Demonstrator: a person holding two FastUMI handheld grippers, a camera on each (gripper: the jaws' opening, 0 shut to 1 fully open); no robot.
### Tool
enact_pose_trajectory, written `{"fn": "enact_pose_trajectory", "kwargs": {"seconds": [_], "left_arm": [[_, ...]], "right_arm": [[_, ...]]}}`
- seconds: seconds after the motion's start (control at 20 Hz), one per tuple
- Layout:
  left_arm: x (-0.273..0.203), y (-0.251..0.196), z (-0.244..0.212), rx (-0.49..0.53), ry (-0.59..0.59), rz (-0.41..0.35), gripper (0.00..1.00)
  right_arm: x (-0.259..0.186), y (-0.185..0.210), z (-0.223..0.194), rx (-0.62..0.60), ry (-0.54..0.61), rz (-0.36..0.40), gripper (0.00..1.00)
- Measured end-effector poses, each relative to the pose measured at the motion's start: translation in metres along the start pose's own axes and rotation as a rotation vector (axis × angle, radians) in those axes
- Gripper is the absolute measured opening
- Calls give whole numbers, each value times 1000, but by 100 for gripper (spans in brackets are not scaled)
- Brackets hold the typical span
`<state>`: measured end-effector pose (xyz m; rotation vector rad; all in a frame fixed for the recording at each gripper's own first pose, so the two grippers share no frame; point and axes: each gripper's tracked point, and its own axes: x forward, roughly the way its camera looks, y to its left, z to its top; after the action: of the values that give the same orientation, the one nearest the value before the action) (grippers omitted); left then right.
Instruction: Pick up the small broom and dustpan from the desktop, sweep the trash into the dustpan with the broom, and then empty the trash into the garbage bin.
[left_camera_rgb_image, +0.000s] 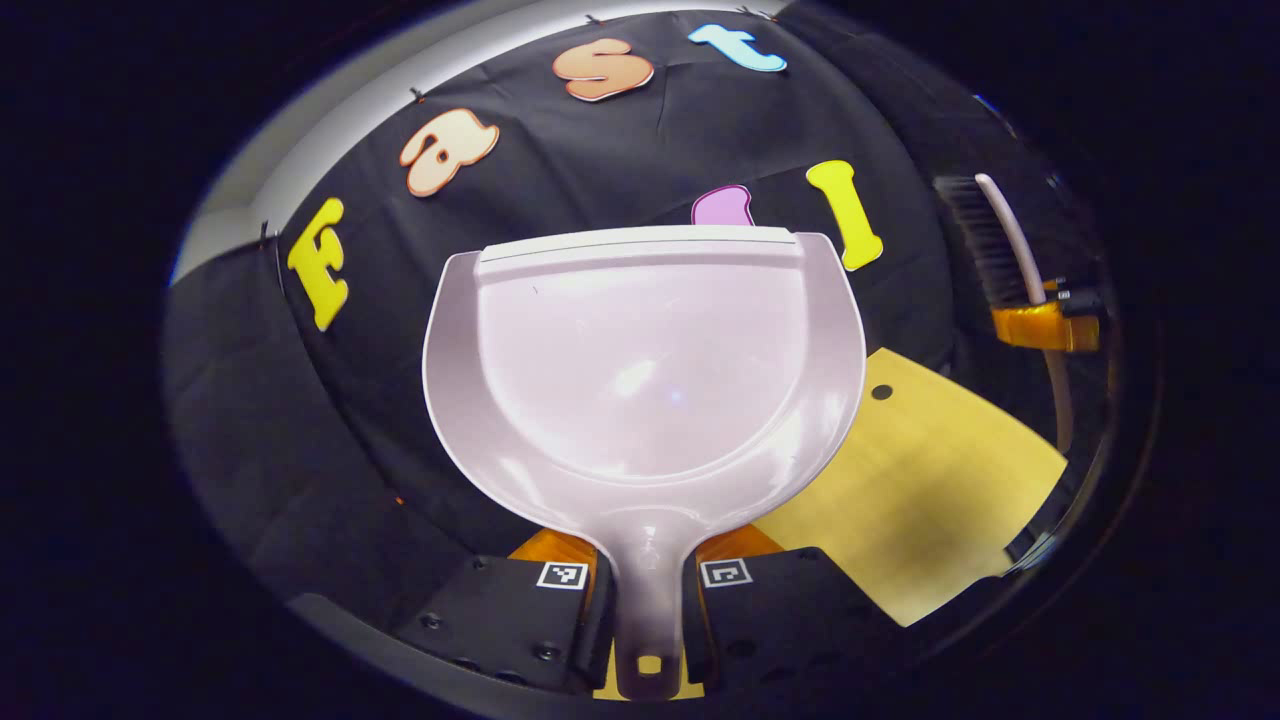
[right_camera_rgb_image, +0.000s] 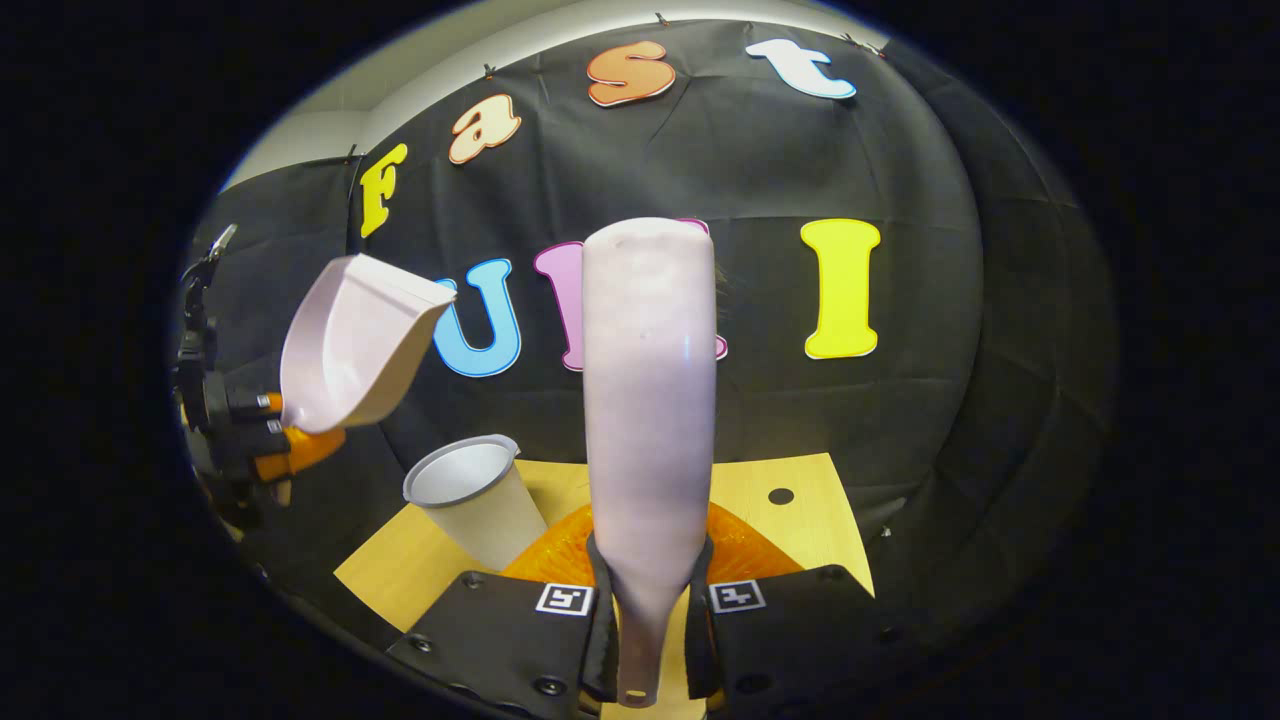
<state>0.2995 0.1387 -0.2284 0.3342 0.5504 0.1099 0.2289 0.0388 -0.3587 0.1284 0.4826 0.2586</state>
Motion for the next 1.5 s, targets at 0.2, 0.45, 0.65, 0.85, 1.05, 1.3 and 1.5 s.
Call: {"fn": "enact_pose_trajectory", "kwargs": {"seconds": [0.2, 0.45, 0.65, 0.85, 1.05, 1.3, 1.5], "left_arm": [[27, -82, -75, -268, 244, -167, 24], [68, -157, -174, -321, 540, -255, 25], [101, -186, -235, -253, 749, -273, 27], [102, -191, -227, -210, 874, -260, 26], [98, -183, -217, -199, 966, -248, 25], [96, -187, -206, -225, 1032, -264, 25], [96, -188, -213, -240, 1052, -284, 25]], "right_arm": [[26, -18, -59, 69, 181, -67, 28], [52, -34, -192, 110, 560, -144, 28], [63, -16, -292, 171, 855, -123, 28], [74, -22, -327, 144, 1015, -169, 29], [77, -26, -360, 84, 1107, -200, 29], [75, -30, -362, 6, 1195, -240, 29], [63, -31, -362, -32, 1288, -266, 29]]}}
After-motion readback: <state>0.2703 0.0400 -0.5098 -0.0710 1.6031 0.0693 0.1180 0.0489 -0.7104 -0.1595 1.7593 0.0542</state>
